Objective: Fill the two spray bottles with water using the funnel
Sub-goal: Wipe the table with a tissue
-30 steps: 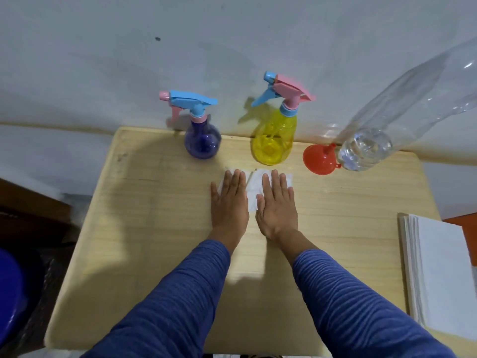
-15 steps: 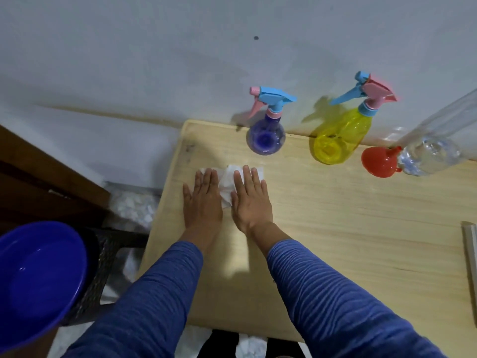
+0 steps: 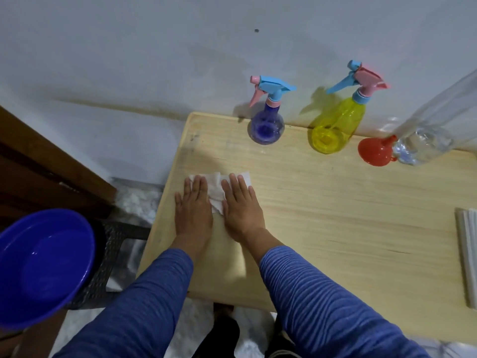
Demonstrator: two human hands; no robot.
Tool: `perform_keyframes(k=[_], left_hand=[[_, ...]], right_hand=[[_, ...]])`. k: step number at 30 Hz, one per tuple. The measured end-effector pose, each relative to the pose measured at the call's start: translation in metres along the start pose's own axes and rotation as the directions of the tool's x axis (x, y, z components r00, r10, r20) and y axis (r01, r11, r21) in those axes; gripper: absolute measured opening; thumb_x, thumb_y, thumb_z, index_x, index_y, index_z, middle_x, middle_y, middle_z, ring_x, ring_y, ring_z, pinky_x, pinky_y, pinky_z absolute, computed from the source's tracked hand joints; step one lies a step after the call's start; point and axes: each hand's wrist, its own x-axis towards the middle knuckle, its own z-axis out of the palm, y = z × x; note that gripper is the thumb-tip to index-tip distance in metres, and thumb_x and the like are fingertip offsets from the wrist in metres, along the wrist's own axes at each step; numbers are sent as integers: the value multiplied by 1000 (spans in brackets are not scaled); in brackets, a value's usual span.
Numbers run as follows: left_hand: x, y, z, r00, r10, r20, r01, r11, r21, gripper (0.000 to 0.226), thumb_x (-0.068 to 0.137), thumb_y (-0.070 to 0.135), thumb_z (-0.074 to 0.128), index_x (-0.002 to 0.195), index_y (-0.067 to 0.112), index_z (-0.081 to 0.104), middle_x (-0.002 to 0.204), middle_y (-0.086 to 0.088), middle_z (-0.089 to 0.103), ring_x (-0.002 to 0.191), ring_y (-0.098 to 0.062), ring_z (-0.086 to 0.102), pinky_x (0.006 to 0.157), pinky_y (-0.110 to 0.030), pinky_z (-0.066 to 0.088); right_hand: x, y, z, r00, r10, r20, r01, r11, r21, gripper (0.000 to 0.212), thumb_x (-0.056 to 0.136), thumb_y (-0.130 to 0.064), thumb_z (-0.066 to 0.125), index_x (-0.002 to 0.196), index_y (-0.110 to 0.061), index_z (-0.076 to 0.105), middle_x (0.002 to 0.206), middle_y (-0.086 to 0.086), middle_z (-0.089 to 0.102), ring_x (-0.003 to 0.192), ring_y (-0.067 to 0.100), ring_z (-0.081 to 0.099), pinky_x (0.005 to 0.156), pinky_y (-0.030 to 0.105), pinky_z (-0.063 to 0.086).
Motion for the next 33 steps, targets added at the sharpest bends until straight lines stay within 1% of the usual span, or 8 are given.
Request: perform_keyframes(k=[4,8,13,17,22,25,28,33], left_hand=[[-12,23,9,1000,10,-15,-10,1000,10,55,101,18,24,149,12,-2,159,-3,-3,146,-20,-7,116,-42,1],[-25,63,20,999,29,26,-30,999,13,57,101,24,25,149,10,-2,158,-5,-4,145,-22,-7,116,-41,0],[-38,127,42,993,115,38,-116,993,19,56,101,21,24,148,9,-4,158,-6,-5,145,-22,-8,116,-40,-2],[-48,188,56,980,196,45,-197,980,7,56,101,16,24,148,10,-4,158,-7,-5,145,-23,-7,116,-40,0],[-61,267,75,958,281,58,-282,959,11,56,100,11,24,148,8,-5,158,-8,-6,145,-24,-8,116,-40,-1],[-69,303,84,937,332,108,-336,941,23,56,101,18,23,147,6,-6,158,-10,-7,145,-25,-10,116,-41,-2],[-81,329,91,910,385,156,-394,919,26,62,101,33,23,147,5,-7,158,-11,-7,145,-26,-10,116,-40,-4],[-100,353,102,872,460,167,-473,880,47,58,102,28,24,148,7,-6,158,-9,-6,145,-25,-9,116,-40,-2]], right_hand=[[-20,19,-2,1000,-4,-9,4,1000,0,54,102,-27,20,150,-17,-3,159,3,-11,146,18,-14,114,30,-13],[-43,54,-9,999,33,-33,-33,999,11,54,102,-26,21,150,-15,-1,159,4,-8,147,19,-11,116,32,-8],[-77,114,-23,993,105,-45,-105,994,2,55,101,-26,21,150,-14,-1,159,4,-8,147,20,-11,117,33,-6],[-108,167,-39,979,188,-80,-186,982,37,54,101,-23,24,150,-15,1,159,2,-8,147,18,-11,117,31,-7],[-149,231,-54,955,272,-120,-268,962,53,57,100,-18,28,150,-13,1,159,5,-8,147,20,-11,118,33,-4],[-171,260,-62,938,327,-116,-320,945,72,55,101,-20,24,150,-12,-1,159,5,-10,146,21,-13,118,33,-5],[-191,280,-65,914,385,-125,-377,922,85,53,102,-23,18,149,-11,-2,159,5,-11,146,20,-14,117,33,-6],[-220,299,-62,872,468,-142,-455,883,113,53,102,-25,16,149,-10,-1,159,5,-10,146,20,-14,117,33,-8]])
